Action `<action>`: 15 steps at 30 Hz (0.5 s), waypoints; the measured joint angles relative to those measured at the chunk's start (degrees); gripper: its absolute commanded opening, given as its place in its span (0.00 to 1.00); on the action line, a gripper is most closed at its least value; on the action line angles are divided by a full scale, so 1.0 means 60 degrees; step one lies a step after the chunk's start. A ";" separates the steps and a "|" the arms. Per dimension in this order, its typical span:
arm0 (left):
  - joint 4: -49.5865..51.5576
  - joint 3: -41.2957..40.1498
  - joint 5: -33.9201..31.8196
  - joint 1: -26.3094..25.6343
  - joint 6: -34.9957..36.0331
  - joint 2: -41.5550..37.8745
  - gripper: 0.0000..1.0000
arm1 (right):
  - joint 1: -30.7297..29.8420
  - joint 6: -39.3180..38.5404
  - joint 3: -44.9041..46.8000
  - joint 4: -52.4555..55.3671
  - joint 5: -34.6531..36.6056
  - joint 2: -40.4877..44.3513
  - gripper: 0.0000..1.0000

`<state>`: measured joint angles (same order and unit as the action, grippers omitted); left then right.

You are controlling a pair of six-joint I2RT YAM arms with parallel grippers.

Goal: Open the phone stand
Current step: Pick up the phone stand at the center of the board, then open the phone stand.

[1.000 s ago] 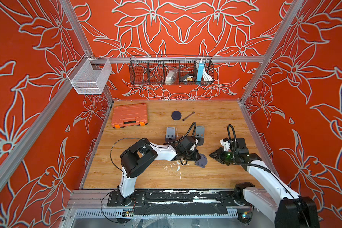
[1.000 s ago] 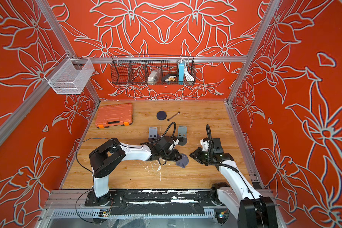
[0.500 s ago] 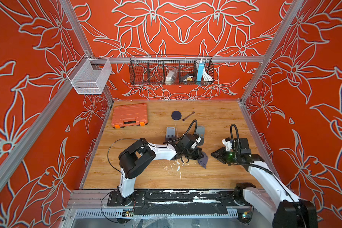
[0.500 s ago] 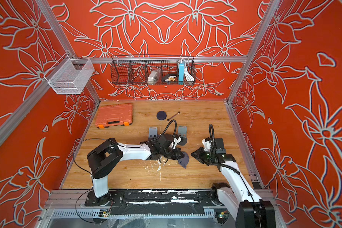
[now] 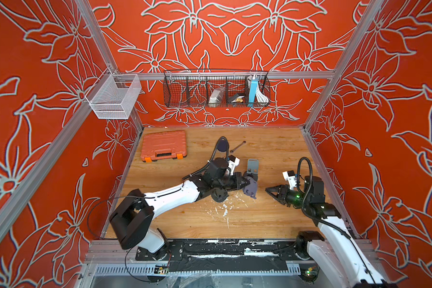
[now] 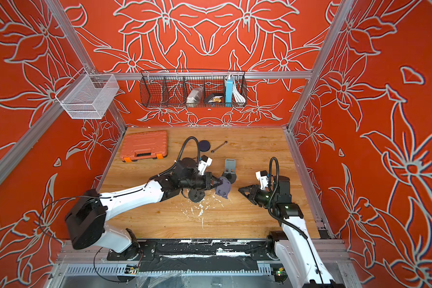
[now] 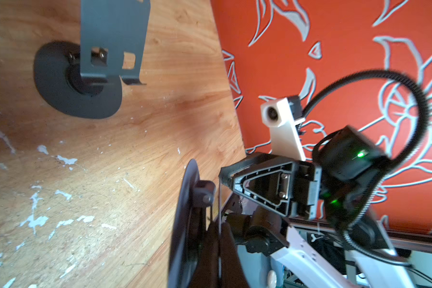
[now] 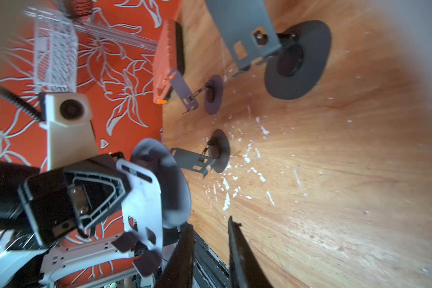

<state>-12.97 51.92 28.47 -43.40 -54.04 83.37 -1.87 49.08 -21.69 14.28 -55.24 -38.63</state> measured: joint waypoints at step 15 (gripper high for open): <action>-0.1763 -0.1286 0.0659 0.0153 -0.1552 -0.0652 0.00 | -0.0739 0.3085 0.0619 -0.3610 -0.0594 0.0397 0.34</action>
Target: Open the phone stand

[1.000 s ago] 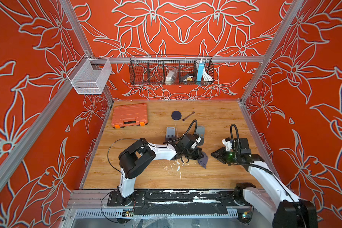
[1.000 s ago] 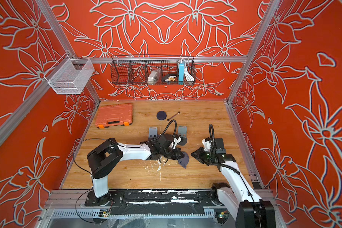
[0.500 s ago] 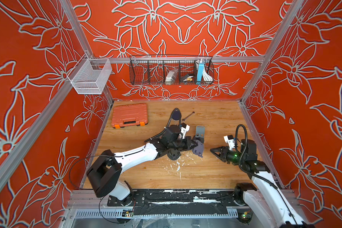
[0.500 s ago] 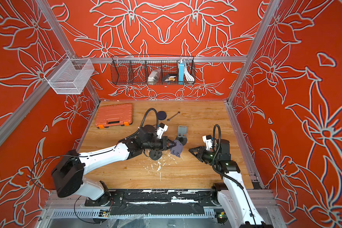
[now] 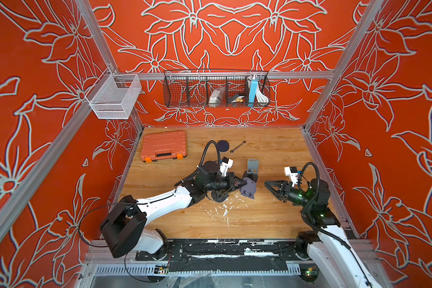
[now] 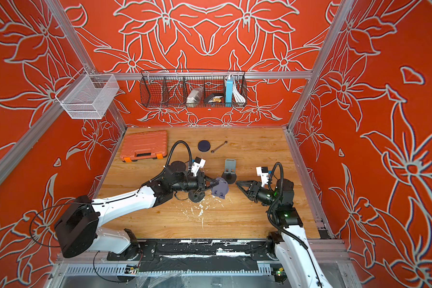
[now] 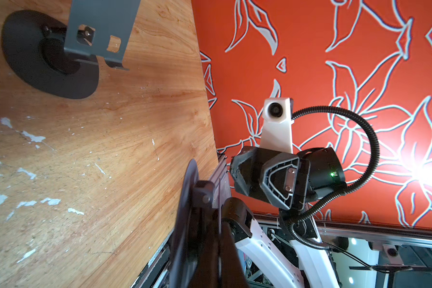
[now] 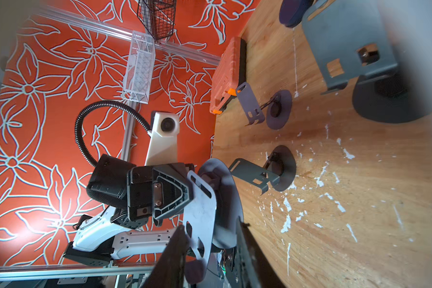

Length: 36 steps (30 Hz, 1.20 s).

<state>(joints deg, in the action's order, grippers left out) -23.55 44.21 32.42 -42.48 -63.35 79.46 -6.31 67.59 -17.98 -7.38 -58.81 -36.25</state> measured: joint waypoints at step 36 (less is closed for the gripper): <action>-0.1406 -0.0353 0.0091 0.0226 -0.0175 -0.0215 0.00 | -0.2459 0.0423 -0.0328 -0.2277 0.1206 -0.2065 0.00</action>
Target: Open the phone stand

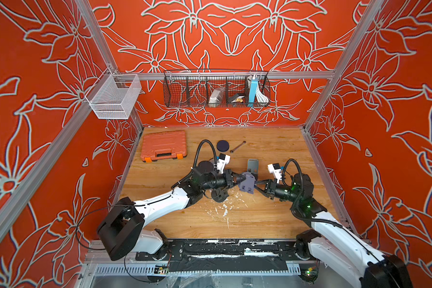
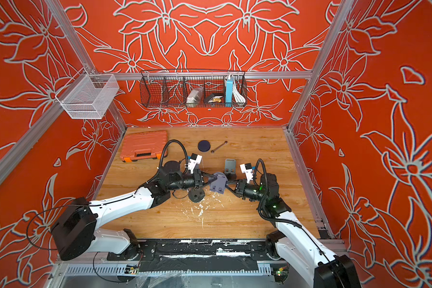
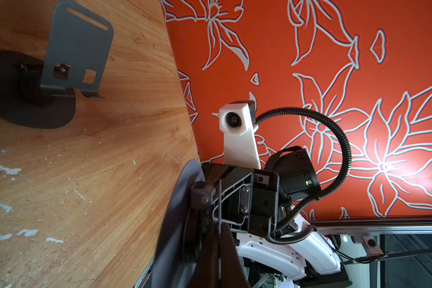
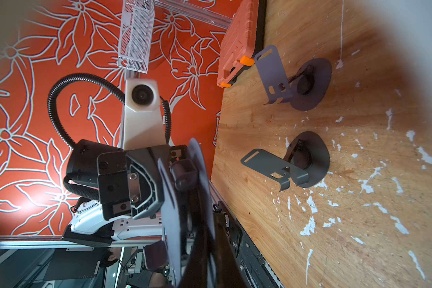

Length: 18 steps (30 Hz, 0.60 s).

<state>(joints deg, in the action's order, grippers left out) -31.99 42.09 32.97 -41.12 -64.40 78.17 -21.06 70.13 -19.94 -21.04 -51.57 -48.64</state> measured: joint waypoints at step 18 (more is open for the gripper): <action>0.0193 -0.0302 -0.0157 0.0178 0.0000 -0.0372 0.00 | -0.0066 -0.0601 -0.0583 -0.0080 -0.1231 -0.2619 0.00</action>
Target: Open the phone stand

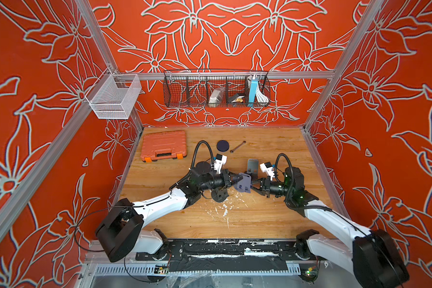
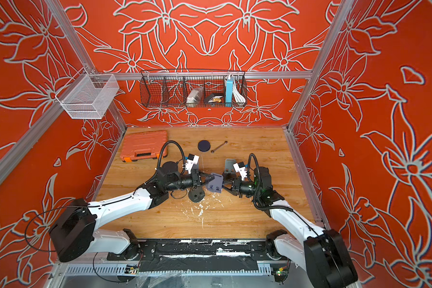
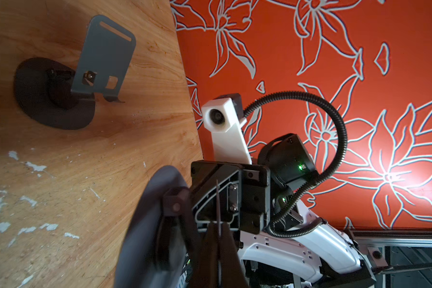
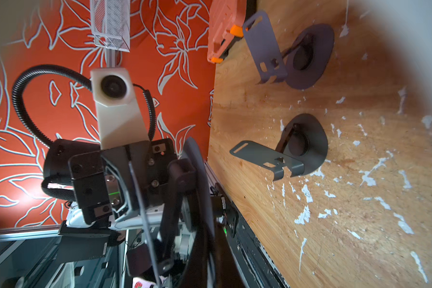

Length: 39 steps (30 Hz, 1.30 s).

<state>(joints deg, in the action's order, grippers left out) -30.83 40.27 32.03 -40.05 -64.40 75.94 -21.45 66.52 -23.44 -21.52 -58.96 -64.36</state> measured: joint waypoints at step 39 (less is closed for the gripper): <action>-0.0812 -0.0412 0.2193 0.1035 0.4965 -0.0499 0.00 | -0.0288 0.0787 0.0113 -0.0973 -0.1202 -0.1002 0.00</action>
<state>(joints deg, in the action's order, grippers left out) -35.70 37.80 45.19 -33.85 -34.61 72.95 -23.18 71.24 -22.76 -27.35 -66.17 -70.37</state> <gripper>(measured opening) 0.047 0.061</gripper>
